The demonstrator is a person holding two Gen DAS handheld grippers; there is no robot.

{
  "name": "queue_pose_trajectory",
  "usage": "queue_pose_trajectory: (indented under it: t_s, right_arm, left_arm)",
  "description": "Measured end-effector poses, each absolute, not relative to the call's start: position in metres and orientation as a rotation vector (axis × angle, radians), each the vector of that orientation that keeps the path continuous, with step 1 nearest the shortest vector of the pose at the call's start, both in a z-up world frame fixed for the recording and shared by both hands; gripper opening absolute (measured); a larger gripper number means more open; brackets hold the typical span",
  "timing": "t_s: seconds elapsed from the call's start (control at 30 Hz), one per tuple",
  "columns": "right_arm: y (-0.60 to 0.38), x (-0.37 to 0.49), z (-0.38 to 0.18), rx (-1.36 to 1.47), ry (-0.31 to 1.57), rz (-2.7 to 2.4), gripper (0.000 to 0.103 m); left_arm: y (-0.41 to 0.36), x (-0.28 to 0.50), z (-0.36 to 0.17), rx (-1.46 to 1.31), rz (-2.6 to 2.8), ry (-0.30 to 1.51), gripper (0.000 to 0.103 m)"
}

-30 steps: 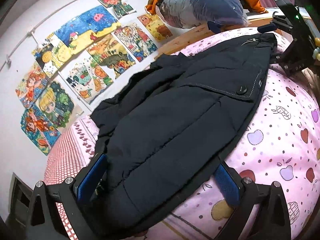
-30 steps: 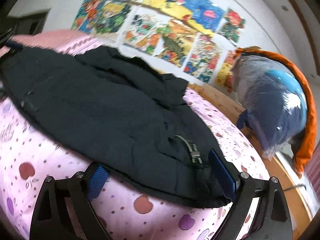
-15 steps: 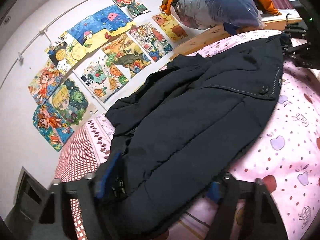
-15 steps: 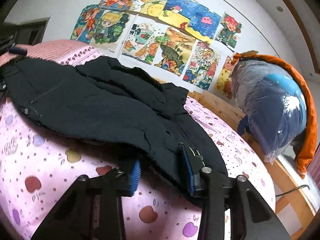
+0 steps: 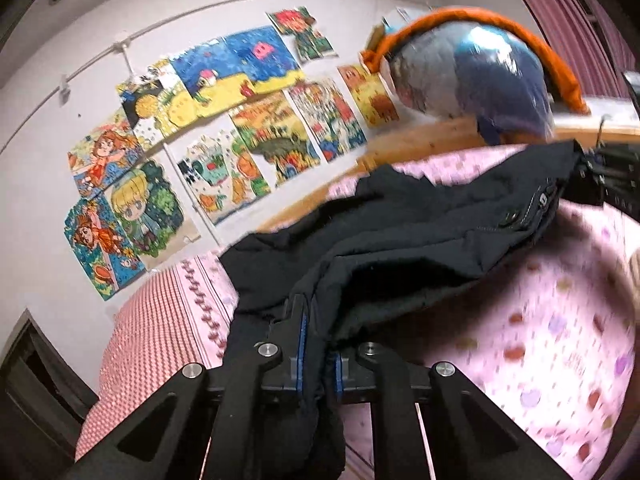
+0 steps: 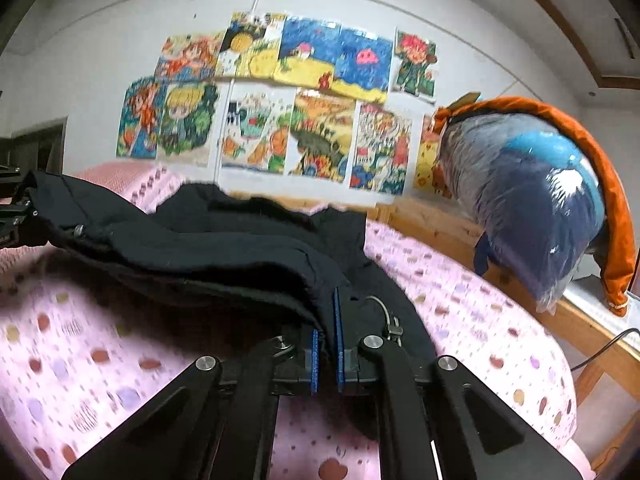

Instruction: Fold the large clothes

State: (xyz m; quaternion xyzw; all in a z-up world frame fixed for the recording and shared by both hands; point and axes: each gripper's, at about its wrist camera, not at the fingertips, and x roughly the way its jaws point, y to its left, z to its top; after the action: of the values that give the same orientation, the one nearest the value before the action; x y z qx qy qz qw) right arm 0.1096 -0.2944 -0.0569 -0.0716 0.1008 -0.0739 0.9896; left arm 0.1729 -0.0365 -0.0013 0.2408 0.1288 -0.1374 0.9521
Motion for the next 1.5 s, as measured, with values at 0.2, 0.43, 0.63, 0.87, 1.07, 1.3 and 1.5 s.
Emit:
queue_pose_trajectory:
  t_s: [0.2, 0.43, 0.63, 0.87, 1.07, 1.3, 1.5]
  right_arm:
    - [-0.297, 0.083, -0.014, -0.073, 0.095, -0.12, 0.005]
    - [-0.3, 0.055, 0.027, -0.051, -0.01, -0.092, 0.005]
    - [-0.297, 0.069, 0.059, -0.085, -0.03, -0.081, 0.005]
    - [-0.298, 0.128, 0.083, -0.138, 0.002, -0.05, 0.005]
    - [-0.304, 0.181, 0.094, -0.131, 0.03, -0.033, 0.005]
    - [-0.307, 0.25, 0.093, -0.159, 0.073, -0.016, 0.005]
    - [-0.307, 0.315, 0.077, -0.183, 0.124, -0.024, 0.005]
  left_arm:
    - [-0.033, 0.16, 0.053, 0.499, -0.313, 0.211, 0.009]
    - [-0.031, 0.143, 0.095, 0.504, -0.335, 0.166, 0.009]
    - [-0.028, 0.154, 0.111, 0.446, -0.311, 0.174, 0.009]
    - [-0.027, 0.206, 0.117, 0.396, -0.255, 0.236, 0.009]
    - [-0.034, 0.25, 0.12, 0.383, -0.211, 0.253, 0.009]
    - [-0.038, 0.311, 0.112, 0.393, -0.15, 0.291, 0.009]
    - [-0.044, 0.365, 0.091, 0.383, -0.112, 0.316, 0.009]
